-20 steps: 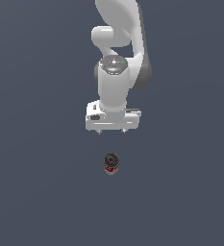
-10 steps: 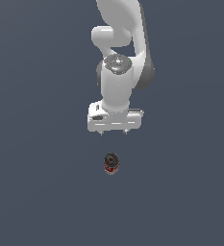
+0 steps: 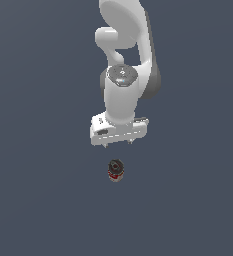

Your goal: Pick up the object and move it to a goal position.

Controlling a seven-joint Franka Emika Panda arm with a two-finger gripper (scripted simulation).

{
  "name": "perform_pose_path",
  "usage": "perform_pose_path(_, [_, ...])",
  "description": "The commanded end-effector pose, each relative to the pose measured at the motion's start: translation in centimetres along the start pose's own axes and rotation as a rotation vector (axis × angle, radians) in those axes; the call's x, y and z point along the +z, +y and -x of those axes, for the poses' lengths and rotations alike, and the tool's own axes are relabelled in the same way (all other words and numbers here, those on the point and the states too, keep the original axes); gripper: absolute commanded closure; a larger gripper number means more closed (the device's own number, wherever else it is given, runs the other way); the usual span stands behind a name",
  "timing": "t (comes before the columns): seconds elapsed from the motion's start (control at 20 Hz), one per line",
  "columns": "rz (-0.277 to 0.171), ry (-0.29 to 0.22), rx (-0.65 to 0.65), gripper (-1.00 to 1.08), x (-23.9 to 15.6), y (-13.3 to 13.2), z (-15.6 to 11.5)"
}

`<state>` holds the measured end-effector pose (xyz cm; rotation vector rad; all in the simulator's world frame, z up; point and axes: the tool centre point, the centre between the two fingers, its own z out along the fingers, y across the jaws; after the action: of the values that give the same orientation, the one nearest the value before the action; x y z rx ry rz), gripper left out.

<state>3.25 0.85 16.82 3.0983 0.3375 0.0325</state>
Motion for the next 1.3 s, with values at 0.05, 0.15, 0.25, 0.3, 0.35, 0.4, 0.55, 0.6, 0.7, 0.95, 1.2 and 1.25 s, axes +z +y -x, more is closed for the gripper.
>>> perform_pose_path(0.05, [-0.003, -0.004, -0.072, -0.92, 0.6, 0.3, -1.1])
perform_pose_path(0.15, [-0.005, -0.006, -0.121, -0.92, 1.0, 0.5, -1.9])
perform_pose_path(0.25, [-0.008, -0.008, -0.173, -0.92, 1.5, 0.7, -2.7])
perform_pose_path(0.3, [-0.010, -0.009, -0.199, -0.92, 1.8, 0.9, -3.1])
perform_pose_path(0.35, [-0.011, -0.009, -0.224, -0.92, 2.0, 1.0, -3.4])
perform_pose_path(0.4, [-0.013, -0.010, -0.247, -0.92, 2.2, 1.1, -3.8])
perform_pose_path(0.55, [-0.018, -0.011, -0.308, -0.92, 2.9, 1.4, -4.6])
perform_pose_path(0.6, [-0.020, -0.012, -0.326, -0.92, 3.1, 1.5, -4.9])
perform_pose_path(0.7, [-0.023, -0.012, -0.357, -0.92, 3.4, 1.7, -5.3])
perform_pose_path(0.95, [-0.028, -0.012, -0.412, -0.92, 4.0, 2.0, -6.0])
perform_pose_path(1.2, [-0.030, -0.012, -0.434, -0.92, 4.2, 2.2, -6.3])
perform_pose_path(1.25, [-0.030, -0.012, -0.435, -0.92, 4.2, 2.2, -6.3])
